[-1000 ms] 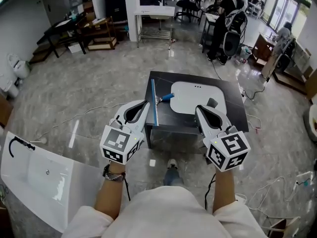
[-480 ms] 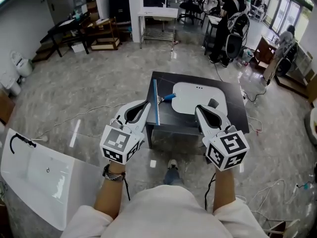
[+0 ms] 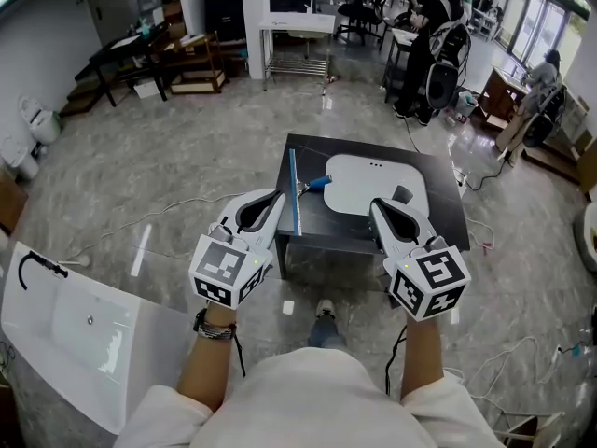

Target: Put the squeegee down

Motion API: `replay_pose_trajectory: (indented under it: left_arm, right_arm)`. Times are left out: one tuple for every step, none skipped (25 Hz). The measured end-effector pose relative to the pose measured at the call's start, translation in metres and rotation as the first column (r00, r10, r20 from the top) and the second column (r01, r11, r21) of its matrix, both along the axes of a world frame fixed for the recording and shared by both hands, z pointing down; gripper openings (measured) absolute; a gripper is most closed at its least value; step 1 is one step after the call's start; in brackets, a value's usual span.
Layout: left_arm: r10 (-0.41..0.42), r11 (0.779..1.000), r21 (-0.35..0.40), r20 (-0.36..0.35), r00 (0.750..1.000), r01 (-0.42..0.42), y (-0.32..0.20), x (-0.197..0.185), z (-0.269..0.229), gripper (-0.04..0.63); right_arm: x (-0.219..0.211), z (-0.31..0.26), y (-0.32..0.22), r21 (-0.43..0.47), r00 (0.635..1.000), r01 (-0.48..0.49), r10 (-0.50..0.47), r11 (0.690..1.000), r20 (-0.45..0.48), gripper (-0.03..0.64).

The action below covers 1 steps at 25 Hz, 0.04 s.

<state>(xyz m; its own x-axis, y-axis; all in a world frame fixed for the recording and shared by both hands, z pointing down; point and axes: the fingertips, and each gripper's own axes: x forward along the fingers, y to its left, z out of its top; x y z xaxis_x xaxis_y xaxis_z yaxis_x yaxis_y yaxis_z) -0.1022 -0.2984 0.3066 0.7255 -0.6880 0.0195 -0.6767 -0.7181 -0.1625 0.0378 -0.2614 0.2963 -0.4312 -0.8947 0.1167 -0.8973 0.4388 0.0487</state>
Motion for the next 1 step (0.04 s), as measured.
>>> replay_pose_trajectory:
  left_arm:
    - [0.001, 1.0, 0.0, 0.001, 1.0, -0.001, -0.0009, 0.0, -0.001, 0.003]
  right_arm:
    - [0.0001, -0.0009, -0.0009, -0.001, 1.0, 0.0, 0.0, 1.0, 0.001, 0.006]
